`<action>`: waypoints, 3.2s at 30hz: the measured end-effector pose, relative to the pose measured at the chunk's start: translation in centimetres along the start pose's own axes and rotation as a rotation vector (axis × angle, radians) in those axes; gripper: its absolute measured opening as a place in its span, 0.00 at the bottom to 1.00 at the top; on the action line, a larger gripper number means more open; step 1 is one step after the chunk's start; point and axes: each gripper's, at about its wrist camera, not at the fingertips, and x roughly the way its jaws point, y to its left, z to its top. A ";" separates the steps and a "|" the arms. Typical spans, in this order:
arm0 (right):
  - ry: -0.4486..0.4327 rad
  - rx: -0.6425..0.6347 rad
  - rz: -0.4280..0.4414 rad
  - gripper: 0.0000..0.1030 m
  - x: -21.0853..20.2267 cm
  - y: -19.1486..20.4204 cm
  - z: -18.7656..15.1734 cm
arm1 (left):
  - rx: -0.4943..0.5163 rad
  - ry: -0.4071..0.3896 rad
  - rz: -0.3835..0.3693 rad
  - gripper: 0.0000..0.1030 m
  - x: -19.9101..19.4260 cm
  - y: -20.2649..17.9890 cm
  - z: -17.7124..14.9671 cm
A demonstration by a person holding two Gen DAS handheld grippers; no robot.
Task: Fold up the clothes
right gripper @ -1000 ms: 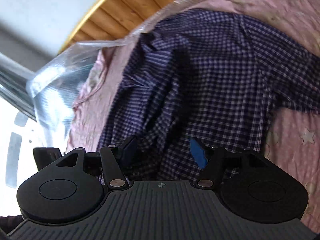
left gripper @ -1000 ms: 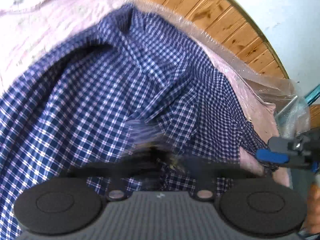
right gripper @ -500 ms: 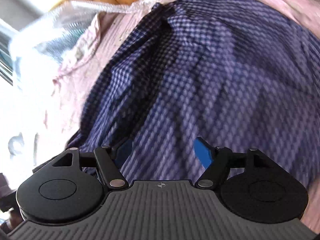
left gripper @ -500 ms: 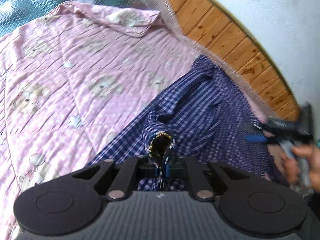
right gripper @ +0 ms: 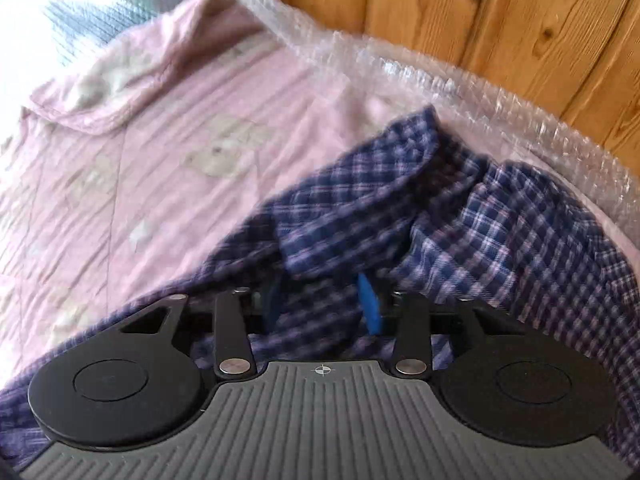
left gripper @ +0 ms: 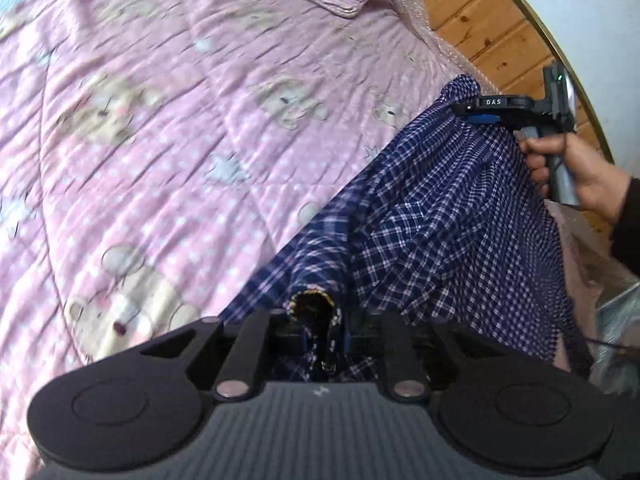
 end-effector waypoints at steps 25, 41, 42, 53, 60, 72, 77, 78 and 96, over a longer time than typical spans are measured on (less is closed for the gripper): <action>-0.138 0.300 0.222 0.60 -14.3 3.9 -16.3 | 0.245 -0.109 0.234 0.65 -6.2 -0.9 -2.4; -0.074 0.892 -0.006 0.74 -24.5 7.5 -46.5 | 0.389 0.054 0.152 0.25 -4.5 0.1 -2.7; -0.091 0.893 -0.029 0.73 -24.6 8.5 -46.7 | 0.377 0.057 0.157 0.08 -4.6 0.6 -2.5; -0.046 0.797 -0.226 0.00 -24.2 13.0 -46.5 | 0.470 0.049 0.187 0.01 -6.6 1.9 -5.1; -0.065 0.829 -0.256 0.04 -24.7 10.7 -46.6 | 0.514 0.068 0.190 0.12 -6.8 1.0 -4.9; -0.246 1.014 -0.447 0.75 -31.4 -11.0 -49.2 | 0.714 -0.041 0.364 0.40 -12.1 -5.9 -2.0; -0.134 0.789 -0.482 0.84 -27.0 -16.7 -47.5 | 0.812 0.013 0.241 0.42 -6.7 -17.6 -3.2; -0.117 0.782 -0.525 0.84 -26.3 -17.4 -47.5 | 0.848 0.020 0.216 0.43 -5.9 -19.7 -4.0; -0.279 0.328 -1.006 0.02 -39.9 -18.4 -49.1 | 1.012 0.142 -0.048 0.49 2.9 -33.1 -10.7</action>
